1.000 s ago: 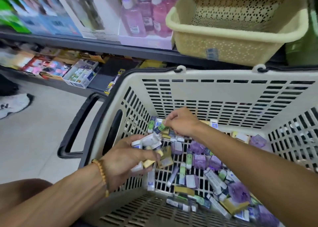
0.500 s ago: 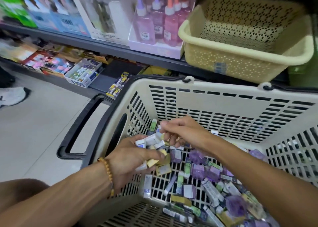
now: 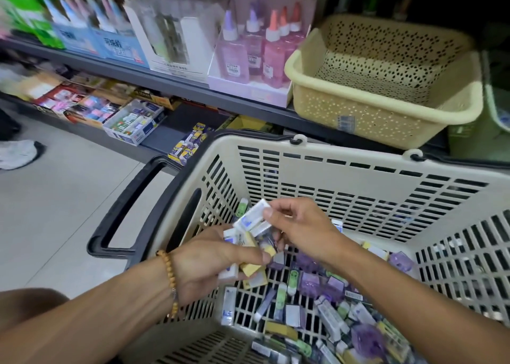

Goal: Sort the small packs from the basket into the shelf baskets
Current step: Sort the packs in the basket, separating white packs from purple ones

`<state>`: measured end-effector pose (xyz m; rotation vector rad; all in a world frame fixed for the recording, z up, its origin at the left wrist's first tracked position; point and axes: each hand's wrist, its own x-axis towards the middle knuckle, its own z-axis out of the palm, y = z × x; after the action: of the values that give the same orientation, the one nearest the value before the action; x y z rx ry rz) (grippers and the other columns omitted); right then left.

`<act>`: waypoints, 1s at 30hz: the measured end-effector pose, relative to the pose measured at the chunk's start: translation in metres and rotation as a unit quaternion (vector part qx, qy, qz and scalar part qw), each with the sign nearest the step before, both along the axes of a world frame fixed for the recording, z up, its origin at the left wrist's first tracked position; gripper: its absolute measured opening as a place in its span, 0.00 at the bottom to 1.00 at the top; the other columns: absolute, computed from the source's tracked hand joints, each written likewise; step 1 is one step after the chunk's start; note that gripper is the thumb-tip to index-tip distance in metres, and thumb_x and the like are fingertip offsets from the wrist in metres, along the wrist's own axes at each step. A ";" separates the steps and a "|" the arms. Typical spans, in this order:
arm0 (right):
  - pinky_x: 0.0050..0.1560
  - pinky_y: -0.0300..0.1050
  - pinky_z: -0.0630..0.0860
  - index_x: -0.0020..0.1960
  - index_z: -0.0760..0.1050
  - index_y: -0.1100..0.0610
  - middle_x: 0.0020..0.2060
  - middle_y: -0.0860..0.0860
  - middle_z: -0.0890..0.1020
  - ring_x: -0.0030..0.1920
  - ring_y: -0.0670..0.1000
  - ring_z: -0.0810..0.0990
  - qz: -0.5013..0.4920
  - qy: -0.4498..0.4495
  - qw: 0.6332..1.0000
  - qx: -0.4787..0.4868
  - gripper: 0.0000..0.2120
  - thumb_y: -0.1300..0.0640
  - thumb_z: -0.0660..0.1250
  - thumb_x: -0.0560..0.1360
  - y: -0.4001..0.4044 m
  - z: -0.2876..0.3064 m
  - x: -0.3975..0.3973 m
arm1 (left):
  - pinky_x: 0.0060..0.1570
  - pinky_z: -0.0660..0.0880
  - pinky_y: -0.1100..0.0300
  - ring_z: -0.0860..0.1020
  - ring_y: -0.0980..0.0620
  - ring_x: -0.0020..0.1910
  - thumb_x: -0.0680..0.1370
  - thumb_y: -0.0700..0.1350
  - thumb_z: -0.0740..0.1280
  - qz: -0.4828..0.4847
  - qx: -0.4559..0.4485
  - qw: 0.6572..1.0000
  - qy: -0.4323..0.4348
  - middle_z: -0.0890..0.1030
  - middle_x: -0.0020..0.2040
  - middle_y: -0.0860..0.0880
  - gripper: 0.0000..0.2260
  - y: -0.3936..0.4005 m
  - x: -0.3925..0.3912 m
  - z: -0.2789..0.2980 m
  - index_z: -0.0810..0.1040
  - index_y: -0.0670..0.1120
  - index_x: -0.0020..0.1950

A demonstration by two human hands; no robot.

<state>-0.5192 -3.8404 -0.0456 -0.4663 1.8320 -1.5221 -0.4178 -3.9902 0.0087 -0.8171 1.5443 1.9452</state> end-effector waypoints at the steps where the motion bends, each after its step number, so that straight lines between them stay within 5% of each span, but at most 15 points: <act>1: 0.31 0.41 0.75 0.48 0.82 0.55 0.31 0.52 0.80 0.30 0.50 0.76 -0.026 -0.012 1.000 -0.003 0.08 0.54 0.65 0.80 0.001 -0.002 -0.003 | 0.40 0.79 0.62 0.84 0.50 0.48 0.65 0.34 0.76 0.005 0.004 1.000 -0.005 0.85 0.50 0.44 0.16 0.000 0.000 -0.001 0.82 0.41 0.52; 4: 0.29 0.42 0.71 0.49 0.81 0.57 0.33 0.57 0.78 0.30 0.52 0.74 -0.072 -0.051 0.996 0.000 0.10 0.53 0.64 0.80 0.004 -0.010 -0.011 | 0.39 0.80 0.61 0.84 0.49 0.48 0.63 0.35 0.77 0.007 0.023 0.999 -0.028 0.85 0.51 0.41 0.17 0.000 0.000 -0.003 0.82 0.37 0.51; 9: 0.21 0.35 0.65 0.47 0.81 0.60 0.21 0.47 0.75 0.19 0.43 0.69 -0.059 -0.007 0.988 0.141 0.11 0.55 0.64 0.81 0.002 -0.027 -0.023 | 0.34 0.81 0.61 0.84 0.48 0.45 0.61 0.37 0.77 0.042 0.040 0.997 -0.050 0.85 0.50 0.40 0.14 0.000 0.004 -0.005 0.85 0.38 0.46; 13: 0.25 0.37 0.67 0.41 0.81 0.56 0.29 0.53 0.75 0.27 0.51 0.71 -0.009 0.021 0.983 0.179 0.11 0.54 0.66 0.79 -0.021 -0.035 -0.029 | 0.30 0.81 0.60 0.83 0.46 0.35 0.64 0.37 0.76 0.110 0.075 0.989 -0.066 0.84 0.46 0.36 0.09 -0.002 0.006 -0.003 0.84 0.37 0.43; 19: 0.25 0.37 0.72 0.35 0.81 0.55 0.22 0.49 0.80 0.24 0.48 0.78 -0.091 0.026 0.978 0.186 0.11 0.53 0.73 0.75 -0.035 -0.047 -0.027 | 0.32 0.82 0.58 0.77 0.43 0.44 0.66 0.41 0.77 0.148 0.080 0.983 -0.071 0.79 0.45 0.39 0.14 -0.005 0.006 -0.007 0.84 0.38 0.48; 23: 0.37 0.46 0.83 0.32 0.80 0.53 0.28 0.49 0.83 0.33 0.48 0.85 -0.170 0.058 0.969 0.171 0.14 0.59 0.70 0.77 -0.027 -0.049 -0.021 | 0.32 0.80 0.58 0.79 0.46 0.36 0.63 0.43 0.77 0.146 0.082 0.984 -0.059 0.81 0.35 0.42 0.11 -0.005 0.004 -0.004 0.86 0.39 0.42; 26: 0.48 0.52 0.83 0.37 0.79 0.54 0.36 0.48 0.84 0.41 0.47 0.85 -0.187 0.067 0.971 0.135 0.13 0.59 0.65 0.80 -0.026 -0.041 -0.015 | 0.32 0.81 0.56 0.79 0.44 0.40 0.63 0.43 0.76 0.162 0.081 0.981 -0.066 0.80 0.42 0.39 0.13 -0.006 0.003 -0.004 0.85 0.38 0.44; 30: 0.37 0.43 0.81 0.47 0.81 0.54 0.42 0.54 0.84 0.36 0.47 0.83 -0.089 -0.005 0.994 0.070 0.14 0.49 0.60 0.81 -0.013 -0.013 -0.010 | 0.32 0.81 0.56 0.80 0.41 0.42 0.62 0.46 0.76 0.202 0.085 0.974 -0.059 0.80 0.47 0.36 0.22 -0.006 0.001 -0.002 0.82 0.37 0.52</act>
<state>-0.5295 -3.8537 -0.0588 -0.2336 2.0012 -1.4939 -0.4163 -3.9958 0.0067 -1.2196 1.1902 2.2270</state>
